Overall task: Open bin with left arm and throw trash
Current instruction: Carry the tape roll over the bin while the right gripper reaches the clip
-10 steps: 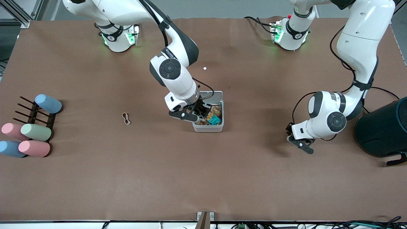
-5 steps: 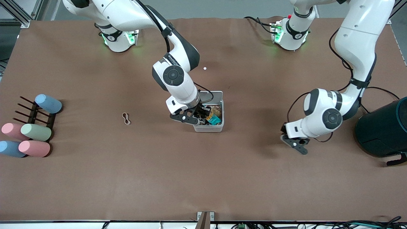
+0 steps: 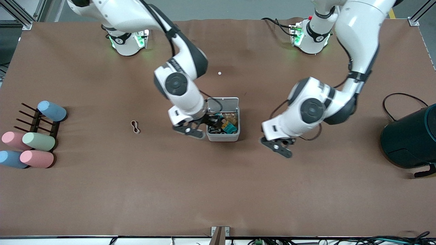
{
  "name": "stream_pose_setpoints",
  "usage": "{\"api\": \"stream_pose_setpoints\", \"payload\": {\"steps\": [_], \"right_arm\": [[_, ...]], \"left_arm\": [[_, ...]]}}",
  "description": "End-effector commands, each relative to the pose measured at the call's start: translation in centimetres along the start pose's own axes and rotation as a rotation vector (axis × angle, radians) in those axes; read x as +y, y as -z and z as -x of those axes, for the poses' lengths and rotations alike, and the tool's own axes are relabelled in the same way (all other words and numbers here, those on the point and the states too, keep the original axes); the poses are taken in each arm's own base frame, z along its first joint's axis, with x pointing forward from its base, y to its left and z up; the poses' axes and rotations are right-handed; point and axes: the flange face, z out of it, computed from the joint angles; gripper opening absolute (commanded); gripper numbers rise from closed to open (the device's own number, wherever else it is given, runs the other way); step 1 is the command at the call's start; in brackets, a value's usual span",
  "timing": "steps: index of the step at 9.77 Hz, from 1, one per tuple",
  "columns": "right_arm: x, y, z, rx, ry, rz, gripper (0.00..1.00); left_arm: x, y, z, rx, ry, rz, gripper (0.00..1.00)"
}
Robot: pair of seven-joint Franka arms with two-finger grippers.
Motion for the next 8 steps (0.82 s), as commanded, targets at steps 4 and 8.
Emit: {"api": "stream_pose_setpoints", "payload": {"steps": [4, 8], "right_arm": [[19.1, -1.6, -11.9, -0.126, 0.174, 0.104, 0.99], [28.3, -8.5, -9.8, -0.01, 0.409, 0.07, 0.99]], "left_arm": [[10.7, -3.7, -1.0, -0.031, 0.186, 0.01, 0.0], [12.3, -4.8, -0.6, -0.039, 0.212, -0.012, 0.18]]}}
